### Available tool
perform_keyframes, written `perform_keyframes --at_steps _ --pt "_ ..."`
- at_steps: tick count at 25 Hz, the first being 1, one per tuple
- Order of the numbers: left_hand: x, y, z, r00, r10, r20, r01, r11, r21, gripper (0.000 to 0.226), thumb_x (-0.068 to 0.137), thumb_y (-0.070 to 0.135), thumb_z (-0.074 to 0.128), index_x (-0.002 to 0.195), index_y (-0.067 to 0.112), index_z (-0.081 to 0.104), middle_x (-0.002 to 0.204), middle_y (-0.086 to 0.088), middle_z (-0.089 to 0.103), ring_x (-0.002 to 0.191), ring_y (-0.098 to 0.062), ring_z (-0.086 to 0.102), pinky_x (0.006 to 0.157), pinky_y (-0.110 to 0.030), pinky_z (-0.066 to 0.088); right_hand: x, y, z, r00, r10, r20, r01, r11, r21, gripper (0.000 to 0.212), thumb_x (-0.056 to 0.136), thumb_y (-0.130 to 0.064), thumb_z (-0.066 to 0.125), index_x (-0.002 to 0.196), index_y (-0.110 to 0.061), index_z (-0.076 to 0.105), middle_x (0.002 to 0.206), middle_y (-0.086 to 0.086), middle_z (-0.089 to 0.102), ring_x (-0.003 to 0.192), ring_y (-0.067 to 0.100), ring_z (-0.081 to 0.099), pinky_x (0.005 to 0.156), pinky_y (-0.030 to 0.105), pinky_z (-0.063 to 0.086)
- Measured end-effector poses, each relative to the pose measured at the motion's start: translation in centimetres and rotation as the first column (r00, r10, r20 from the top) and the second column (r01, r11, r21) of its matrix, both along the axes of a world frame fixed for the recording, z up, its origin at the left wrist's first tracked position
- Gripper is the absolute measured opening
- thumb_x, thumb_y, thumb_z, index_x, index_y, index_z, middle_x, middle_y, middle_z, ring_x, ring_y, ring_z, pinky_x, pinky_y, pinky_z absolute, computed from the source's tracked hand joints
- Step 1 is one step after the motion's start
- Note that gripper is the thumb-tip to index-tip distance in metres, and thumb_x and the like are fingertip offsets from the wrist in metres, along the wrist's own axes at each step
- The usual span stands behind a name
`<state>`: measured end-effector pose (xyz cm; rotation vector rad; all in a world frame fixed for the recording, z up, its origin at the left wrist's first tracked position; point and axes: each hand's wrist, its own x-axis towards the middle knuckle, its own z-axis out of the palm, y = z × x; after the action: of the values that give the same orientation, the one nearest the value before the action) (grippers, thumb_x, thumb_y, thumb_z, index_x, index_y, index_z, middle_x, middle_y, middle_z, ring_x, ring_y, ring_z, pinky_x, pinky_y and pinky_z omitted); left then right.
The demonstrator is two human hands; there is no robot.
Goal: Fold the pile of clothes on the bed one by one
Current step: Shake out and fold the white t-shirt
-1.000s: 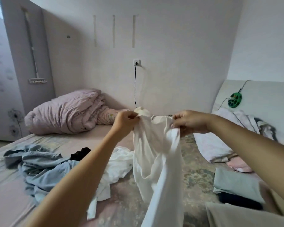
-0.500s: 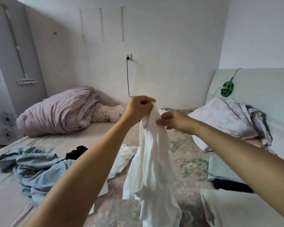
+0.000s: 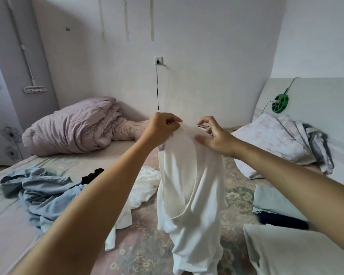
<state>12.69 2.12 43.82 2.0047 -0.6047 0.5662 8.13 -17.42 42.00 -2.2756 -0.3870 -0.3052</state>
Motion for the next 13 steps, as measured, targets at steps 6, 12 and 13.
perform_keyframes --at_steps 6,12,13 --pt "0.4 0.7 -1.5 0.999 0.022 0.030 -0.023 1.000 0.020 0.018 0.084 0.008 0.062 0.090 0.018 0.075 0.078 -0.001 0.066 0.065 -0.005 0.054 0.062 -0.007 0.039 1.8 -0.9 -1.2 0.844 0.167 0.510 0.147 0.842 -0.519 0.009 0.090 -0.004 0.056 0.093 0.004 0.058 0.094 0.019 0.047 0.071 0.037 0.056 0.069 0.049 0.049" --pt "1.1 2.3 -2.7 0.985 -0.145 -0.088 0.148 0.989 0.026 0.009 0.083 0.015 0.070 0.083 0.024 0.070 0.070 -0.005 0.061 0.053 -0.002 0.045 0.051 -0.015 0.037 1.8 -2.4 -0.2 0.854 0.237 0.464 0.167 0.719 -0.675 0.024 0.081 -0.011 0.071 0.094 0.000 0.054 0.093 0.016 0.051 0.067 0.033 0.056 0.060 0.036 0.044" --pt "1.0 2.5 -3.1 0.969 -0.200 -0.147 0.203 0.979 0.009 0.006 0.082 0.017 0.072 0.083 0.022 0.069 0.066 -0.006 0.059 0.051 -0.006 0.043 0.048 -0.017 0.035 2.0 -2.9 0.0 0.827 0.277 0.489 0.191 0.680 -0.708 0.017 0.079 -0.004 0.069 0.089 -0.001 0.056 0.088 0.017 0.051 0.062 0.034 0.057 0.054 0.037 0.046"
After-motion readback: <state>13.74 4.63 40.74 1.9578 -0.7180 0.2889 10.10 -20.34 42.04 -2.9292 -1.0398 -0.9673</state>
